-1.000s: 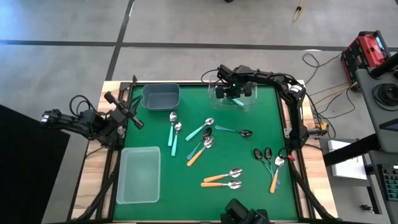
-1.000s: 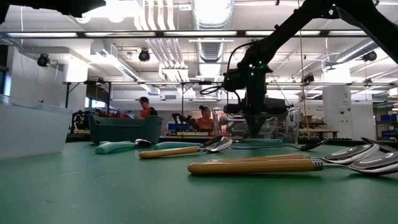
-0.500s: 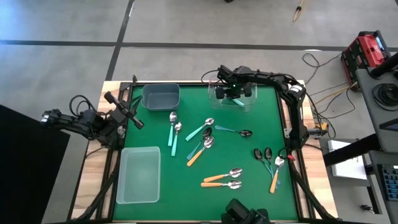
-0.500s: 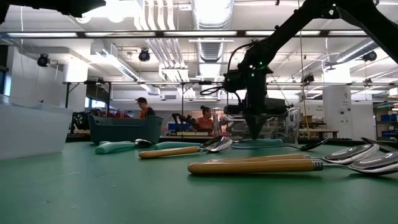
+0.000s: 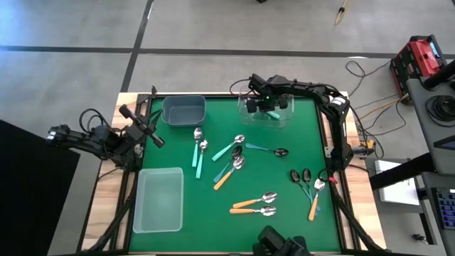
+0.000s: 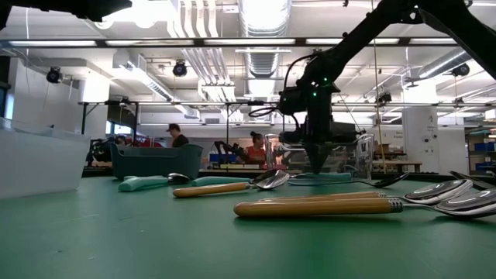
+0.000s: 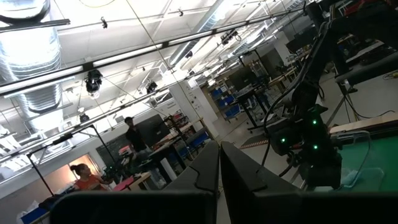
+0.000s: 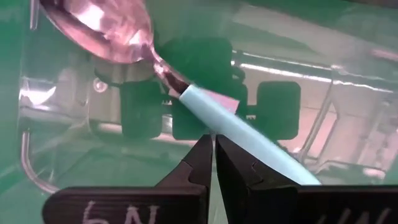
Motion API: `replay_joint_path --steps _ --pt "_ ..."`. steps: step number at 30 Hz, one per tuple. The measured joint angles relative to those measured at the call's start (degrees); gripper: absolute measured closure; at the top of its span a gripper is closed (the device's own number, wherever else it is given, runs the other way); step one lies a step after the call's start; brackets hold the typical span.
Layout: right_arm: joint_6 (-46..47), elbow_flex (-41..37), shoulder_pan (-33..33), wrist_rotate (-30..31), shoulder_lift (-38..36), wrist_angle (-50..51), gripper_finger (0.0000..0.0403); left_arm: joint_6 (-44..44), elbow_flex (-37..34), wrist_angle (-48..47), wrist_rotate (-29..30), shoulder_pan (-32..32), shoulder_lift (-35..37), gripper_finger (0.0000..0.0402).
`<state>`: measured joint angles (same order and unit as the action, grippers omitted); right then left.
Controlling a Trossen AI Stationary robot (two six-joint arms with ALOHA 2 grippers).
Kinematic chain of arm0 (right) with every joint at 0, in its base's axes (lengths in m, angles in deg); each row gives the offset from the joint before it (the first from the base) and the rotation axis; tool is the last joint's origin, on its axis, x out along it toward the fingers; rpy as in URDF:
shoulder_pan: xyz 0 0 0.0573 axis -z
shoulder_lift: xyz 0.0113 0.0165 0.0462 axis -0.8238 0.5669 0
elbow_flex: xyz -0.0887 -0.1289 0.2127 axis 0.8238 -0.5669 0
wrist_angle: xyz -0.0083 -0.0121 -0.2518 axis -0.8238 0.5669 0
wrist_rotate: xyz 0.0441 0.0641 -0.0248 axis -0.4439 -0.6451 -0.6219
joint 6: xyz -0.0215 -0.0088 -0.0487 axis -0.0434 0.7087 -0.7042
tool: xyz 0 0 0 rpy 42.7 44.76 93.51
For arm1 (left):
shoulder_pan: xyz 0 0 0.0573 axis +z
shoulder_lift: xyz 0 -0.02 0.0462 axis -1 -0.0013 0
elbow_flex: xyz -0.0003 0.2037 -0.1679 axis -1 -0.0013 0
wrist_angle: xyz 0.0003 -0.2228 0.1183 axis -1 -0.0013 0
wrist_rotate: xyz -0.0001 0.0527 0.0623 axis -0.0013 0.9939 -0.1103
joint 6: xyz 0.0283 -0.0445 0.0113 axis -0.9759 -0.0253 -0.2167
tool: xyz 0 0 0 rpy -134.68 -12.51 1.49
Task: Sort silverware by color (type)
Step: Put the light blue spoon into the transparent bin
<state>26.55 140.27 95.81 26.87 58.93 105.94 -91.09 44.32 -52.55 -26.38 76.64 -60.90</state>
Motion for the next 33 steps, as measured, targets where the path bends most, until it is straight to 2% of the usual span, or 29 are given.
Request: replay_joint_path --steps 3,9,18,23,33 --pt "0.01 0.00 0.09 -2.48 0.00 0.35 0.0390 0.00 0.00 0.02 0.00 -0.01 0.01 0.0401" --pt "-0.57 0.00 0.39 -2.30 0.04 0.29 0.0390 0.00 0.00 0.02 0.00 -0.02 -0.01 0.0401" --pt "-0.76 -0.22 1.23 0.99 0.11 0.20 0.0390 0.00 0.00 0.00 0.02 -0.01 0.01 0.0401" --pt "-1.53 -0.22 1.33 5.18 0.13 -0.14 0.0390 0.00 0.00 0.02 0.02 0.00 0.01 0.0401" --pt "-3.86 -0.22 1.99 6.43 0.13 -3.36 0.0390 0.00 0.00 0.02 0.02 -0.01 0.01 0.0401"
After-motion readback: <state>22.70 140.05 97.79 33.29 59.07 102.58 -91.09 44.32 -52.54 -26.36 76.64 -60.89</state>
